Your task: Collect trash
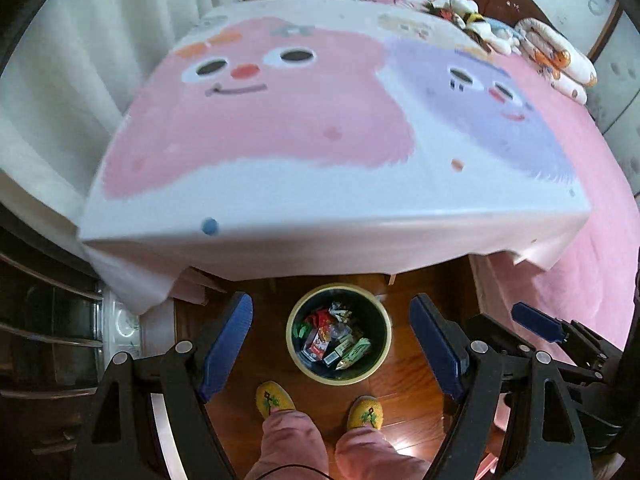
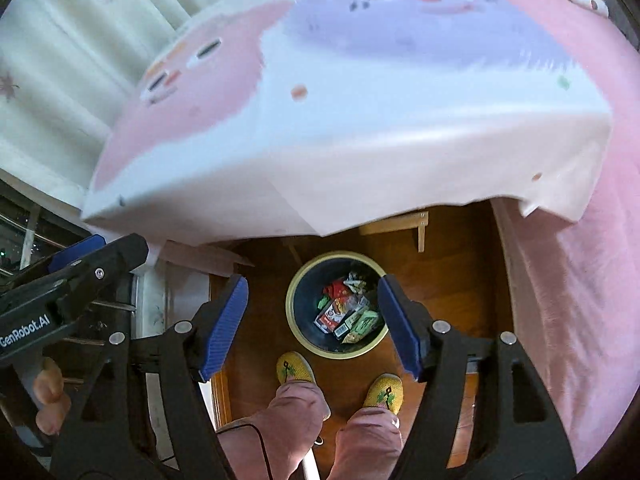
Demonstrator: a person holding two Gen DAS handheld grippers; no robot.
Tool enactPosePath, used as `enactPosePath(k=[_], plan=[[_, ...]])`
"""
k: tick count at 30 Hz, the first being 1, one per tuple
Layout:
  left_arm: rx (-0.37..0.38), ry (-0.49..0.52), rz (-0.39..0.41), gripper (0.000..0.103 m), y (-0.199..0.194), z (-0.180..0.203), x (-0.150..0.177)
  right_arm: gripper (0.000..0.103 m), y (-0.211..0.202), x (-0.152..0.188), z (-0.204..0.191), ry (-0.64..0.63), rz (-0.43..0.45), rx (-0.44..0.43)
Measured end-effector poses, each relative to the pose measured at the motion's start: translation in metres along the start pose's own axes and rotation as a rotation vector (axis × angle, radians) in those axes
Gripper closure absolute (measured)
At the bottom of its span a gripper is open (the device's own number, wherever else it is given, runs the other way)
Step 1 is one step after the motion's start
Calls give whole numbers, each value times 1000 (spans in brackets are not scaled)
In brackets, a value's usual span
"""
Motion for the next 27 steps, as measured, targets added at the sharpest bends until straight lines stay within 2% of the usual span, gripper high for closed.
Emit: enactPosePath(k=[8,15,20,27], plan=[[-24,-16,86,21,-66,-2,-28,36,-69,-37,-19,-82,73,14],[-25,-21,162,21,-110,4,-51,33,-116,-67,-31,-94,134,10],[-44,-17,196,21,-129,13,-55,32,-136,-78,-44,-128,180,33],[-62,-26,204,21,-137,14,-50,32,-152,-83,-48,-139,205,57]])
Point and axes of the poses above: each gripper's, at about its wrist camera, not at the fingertips, and y roughly the way its jaws point, z to its right, x to its underside, the point moved 10 cm from there along y, roughly the way its jaws point, and after that the axes turned 5 degrees about -y, right-handed, at the moved point
